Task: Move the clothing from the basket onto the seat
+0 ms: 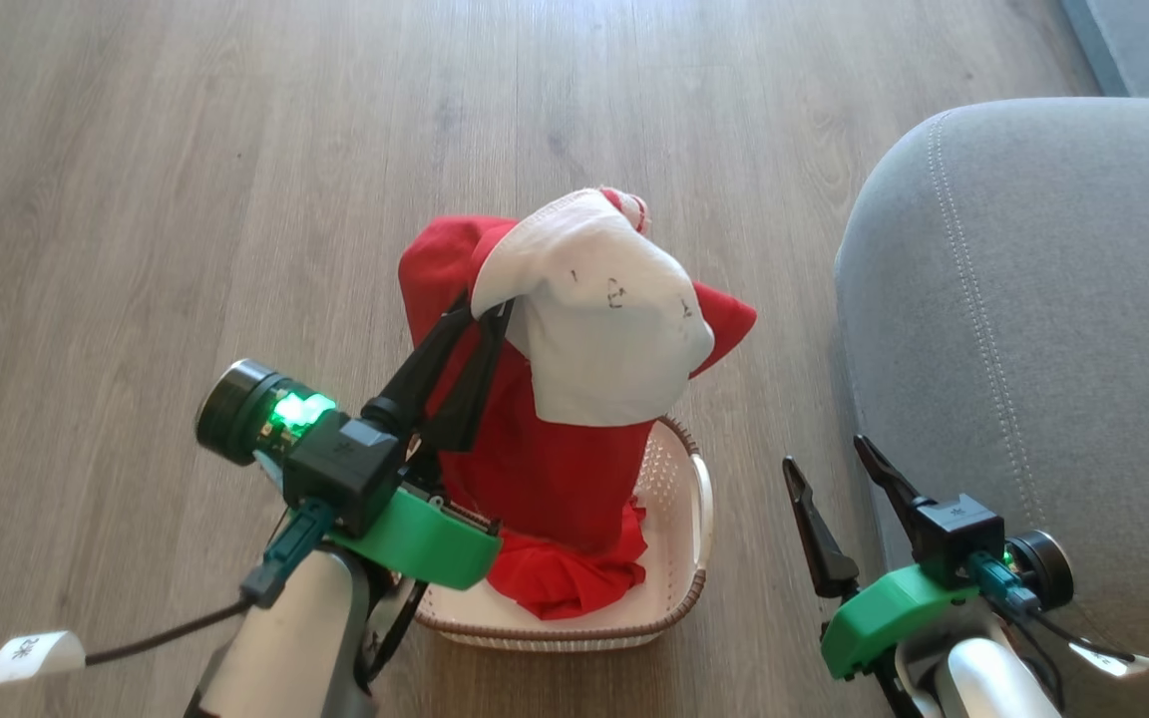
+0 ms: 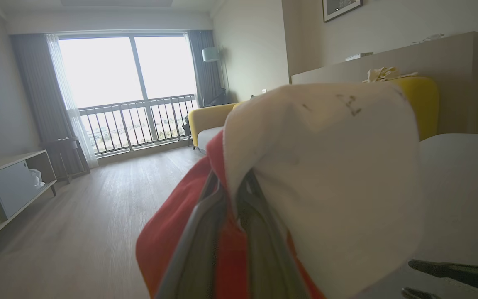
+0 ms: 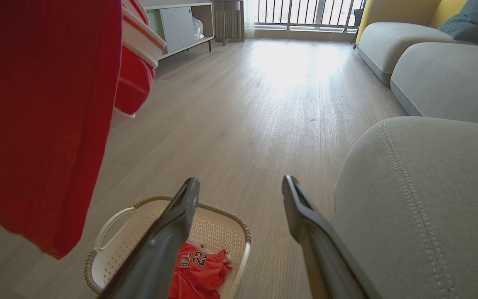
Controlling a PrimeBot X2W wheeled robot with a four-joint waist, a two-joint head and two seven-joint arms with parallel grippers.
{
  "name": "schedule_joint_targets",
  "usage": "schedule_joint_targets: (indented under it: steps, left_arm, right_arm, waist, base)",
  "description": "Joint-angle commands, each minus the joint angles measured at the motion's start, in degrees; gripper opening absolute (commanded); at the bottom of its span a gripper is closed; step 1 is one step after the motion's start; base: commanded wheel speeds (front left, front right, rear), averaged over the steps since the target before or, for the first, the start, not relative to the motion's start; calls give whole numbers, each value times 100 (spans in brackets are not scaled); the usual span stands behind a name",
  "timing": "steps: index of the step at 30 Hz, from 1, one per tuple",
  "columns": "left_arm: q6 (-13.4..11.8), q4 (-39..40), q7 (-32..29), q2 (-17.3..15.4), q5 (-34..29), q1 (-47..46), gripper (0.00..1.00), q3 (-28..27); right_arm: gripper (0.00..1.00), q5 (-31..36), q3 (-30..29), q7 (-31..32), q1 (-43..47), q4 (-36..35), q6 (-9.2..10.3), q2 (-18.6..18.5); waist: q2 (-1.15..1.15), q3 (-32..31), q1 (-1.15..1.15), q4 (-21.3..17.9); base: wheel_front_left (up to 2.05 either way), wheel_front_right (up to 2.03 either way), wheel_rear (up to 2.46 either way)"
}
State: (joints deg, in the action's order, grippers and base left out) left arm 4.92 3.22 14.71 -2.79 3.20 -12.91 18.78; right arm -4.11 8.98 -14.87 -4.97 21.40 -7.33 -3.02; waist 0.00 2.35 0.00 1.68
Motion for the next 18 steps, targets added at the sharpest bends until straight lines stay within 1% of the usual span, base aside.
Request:
schedule_joint_targets:
  steps: [1, 14, 18]
  left_arm:
    - [9, 260, 29, -14, 46, -257, 0, -148]
    - [-36, 220, 29, -10, 124, -287, 0, -161]
    - [-48, 199, 29, -10, 131, -284, 0, -174]
  right_arm:
    - [100, -27, 105, -13, -45, -207, -16, -22]
    - [100, -20, 68, -13, -56, -255, -16, -22]
    - [100, 31, 56, -13, -86, -476, -16, -32]
  waist:
    - [0, 17, 0, 7]
    - [0, -2, 0, -31]
    - [0, 20, 0, -60]
  base:
    - [0, 0, 0]
    - [0, 0, 0]
    - [0, 0, 0]
